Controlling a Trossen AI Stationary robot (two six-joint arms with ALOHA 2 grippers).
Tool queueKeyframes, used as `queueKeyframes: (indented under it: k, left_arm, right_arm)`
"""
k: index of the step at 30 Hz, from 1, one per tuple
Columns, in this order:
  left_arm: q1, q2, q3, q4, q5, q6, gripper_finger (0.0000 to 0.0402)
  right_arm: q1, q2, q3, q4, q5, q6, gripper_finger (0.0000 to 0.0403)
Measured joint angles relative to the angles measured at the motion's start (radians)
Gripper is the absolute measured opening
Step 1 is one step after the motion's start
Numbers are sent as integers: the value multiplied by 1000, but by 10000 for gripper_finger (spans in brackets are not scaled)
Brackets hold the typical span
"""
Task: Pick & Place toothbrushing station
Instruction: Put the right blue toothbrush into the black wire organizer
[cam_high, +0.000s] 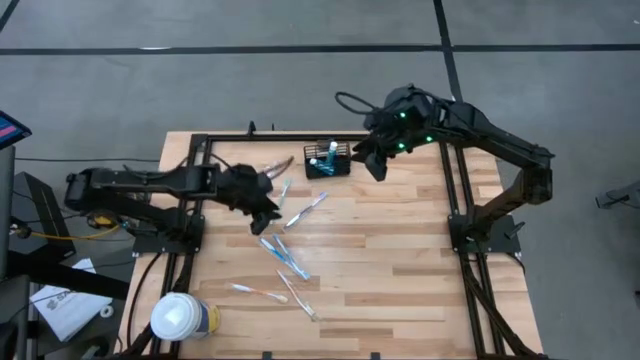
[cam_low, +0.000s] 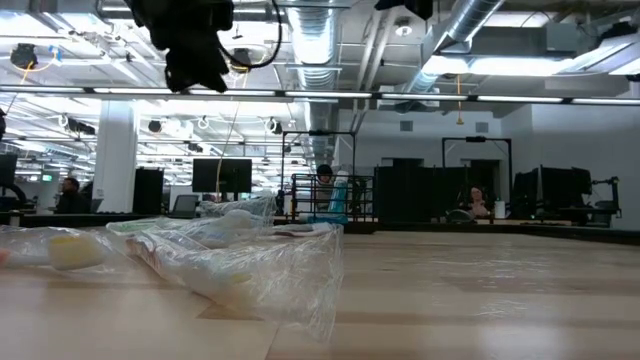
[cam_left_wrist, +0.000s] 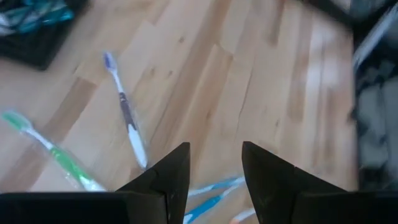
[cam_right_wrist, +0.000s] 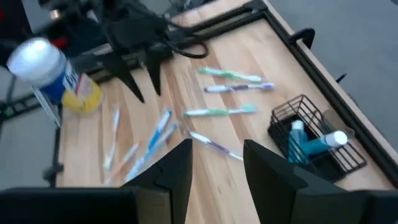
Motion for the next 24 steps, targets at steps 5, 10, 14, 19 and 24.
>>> queueKeyframes:
  k: [5, 10, 14, 19, 24]
  left_arm:
    - [-103, 85, 0, 32, -5, 128, 148]
    - [-154, 169, 0, 137, 29, 225, 166]
    - [-160, 257, 0, 227, 84, 296, 174]
    - [-160, 381, 0, 290, 140, 331, 175]
    - [-174, 471, 0, 362, 192, 359, 170]
  right_arm:
    - [-1, 2, -1, -11, -8, -72, 133]
    - [-12, 3, -1, -15, -43, -103, 133]
    - [-20, 3, -1, -15, -90, -104, 133]
    - [-24, 3, -1, -34, -123, -114, 133]
    - [-26, 3, -1, -75, -137, -140, 133]
